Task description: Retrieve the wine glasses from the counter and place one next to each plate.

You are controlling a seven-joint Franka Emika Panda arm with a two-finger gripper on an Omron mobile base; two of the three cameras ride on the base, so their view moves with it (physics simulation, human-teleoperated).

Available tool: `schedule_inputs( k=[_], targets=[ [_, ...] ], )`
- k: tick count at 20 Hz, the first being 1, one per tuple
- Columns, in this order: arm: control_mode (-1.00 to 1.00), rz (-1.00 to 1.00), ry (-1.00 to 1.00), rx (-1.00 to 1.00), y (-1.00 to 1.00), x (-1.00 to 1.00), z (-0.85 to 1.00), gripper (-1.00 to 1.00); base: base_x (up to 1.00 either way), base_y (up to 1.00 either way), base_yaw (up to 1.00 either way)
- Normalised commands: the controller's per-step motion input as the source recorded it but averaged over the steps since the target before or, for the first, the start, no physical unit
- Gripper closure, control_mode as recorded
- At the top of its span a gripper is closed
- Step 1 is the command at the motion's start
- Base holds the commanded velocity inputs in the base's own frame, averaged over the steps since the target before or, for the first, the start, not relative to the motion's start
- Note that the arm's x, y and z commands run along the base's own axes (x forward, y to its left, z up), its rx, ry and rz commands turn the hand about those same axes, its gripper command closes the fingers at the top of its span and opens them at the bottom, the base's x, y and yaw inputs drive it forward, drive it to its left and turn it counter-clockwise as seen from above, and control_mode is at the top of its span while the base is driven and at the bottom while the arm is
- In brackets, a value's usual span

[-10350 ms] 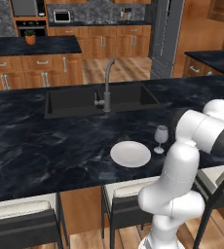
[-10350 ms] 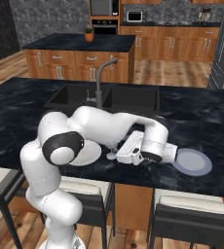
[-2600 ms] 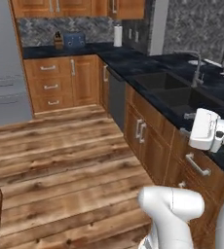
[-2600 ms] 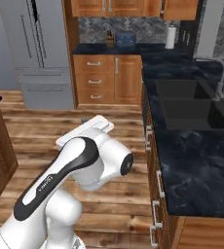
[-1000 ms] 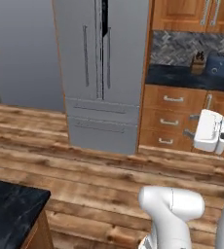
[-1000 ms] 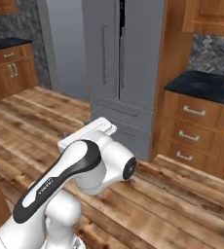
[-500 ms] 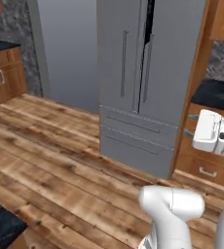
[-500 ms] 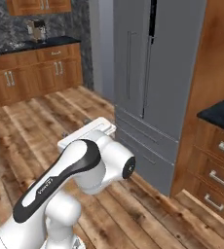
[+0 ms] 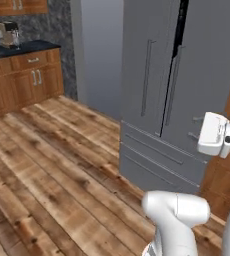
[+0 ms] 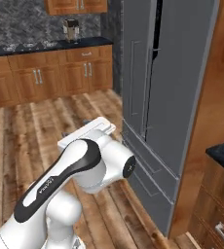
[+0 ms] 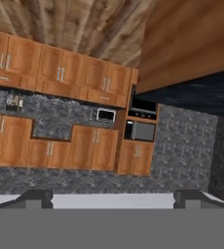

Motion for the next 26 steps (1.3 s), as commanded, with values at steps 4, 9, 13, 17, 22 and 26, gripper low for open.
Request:
schedule_inputs(
  k=[4,9,13,17,22,26],
  targets=[
    [1.00,0.00,0.00,0.00,0.00,0.00,0.00,-1.00,1.00,-0.03,0.23],
    [1.00,0.00,0.00,0.00,0.00,0.00,0.00,-1.00,1.00,0.25,0.14],
    [1.00,0.00,0.00,0.00,0.00,0.00,0.00,-1.00,1.00,0.32,0.13],
    [1.00,0.00,0.00,0.00,0.00,0.00,0.00,-1.00,1.00,0.14,0.17],
    [1.00,0.00,0.00,0.00,0.00,0.00,0.00,-1.00,1.00,0.18,0.17],
    [1.00,0.00,0.00,0.00,0.00,0.00,0.00,-1.00,1.00,0.05,0.19]
  ],
)
